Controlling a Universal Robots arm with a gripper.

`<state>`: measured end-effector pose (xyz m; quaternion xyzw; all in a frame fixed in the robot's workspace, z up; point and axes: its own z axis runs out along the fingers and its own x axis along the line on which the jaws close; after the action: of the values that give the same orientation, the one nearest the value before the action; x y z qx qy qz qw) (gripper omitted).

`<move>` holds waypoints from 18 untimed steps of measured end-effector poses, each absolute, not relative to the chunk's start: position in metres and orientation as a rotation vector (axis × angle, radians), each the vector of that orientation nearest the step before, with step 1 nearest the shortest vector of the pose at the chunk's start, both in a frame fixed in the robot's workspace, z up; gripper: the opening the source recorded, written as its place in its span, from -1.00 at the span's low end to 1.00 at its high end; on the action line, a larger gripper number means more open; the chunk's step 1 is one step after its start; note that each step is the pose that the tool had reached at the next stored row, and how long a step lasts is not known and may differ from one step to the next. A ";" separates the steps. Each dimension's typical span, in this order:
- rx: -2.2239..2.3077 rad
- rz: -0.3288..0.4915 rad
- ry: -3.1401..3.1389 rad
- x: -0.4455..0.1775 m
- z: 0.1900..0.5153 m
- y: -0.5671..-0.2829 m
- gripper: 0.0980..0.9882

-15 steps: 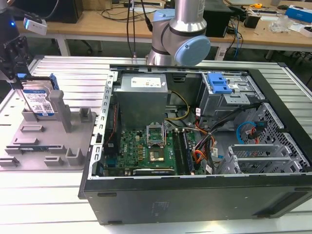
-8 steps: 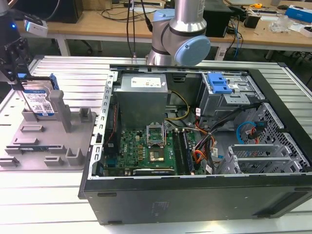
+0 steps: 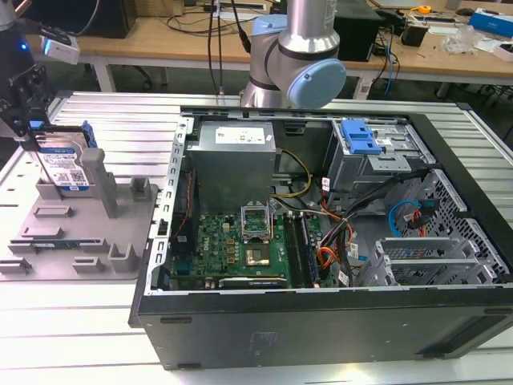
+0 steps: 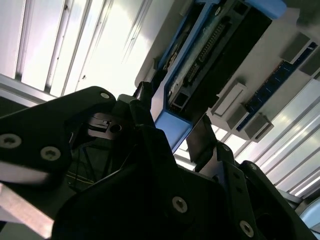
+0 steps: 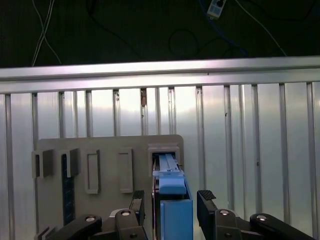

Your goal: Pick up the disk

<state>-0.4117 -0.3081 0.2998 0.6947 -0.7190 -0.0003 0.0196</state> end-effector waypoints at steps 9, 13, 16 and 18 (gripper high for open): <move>2.156 -0.001 -2.231 -0.412 0.298 -0.310 -0.34; 2.156 -0.001 -2.231 -0.412 0.298 -0.310 -0.34; 2.156 -0.001 -2.231 -0.412 0.297 -0.310 -0.34; 2.156 -0.001 -2.231 -0.412 0.297 -0.310 -0.34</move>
<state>-0.4117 -0.3097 0.2970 0.6947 -0.7190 -0.0004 0.0196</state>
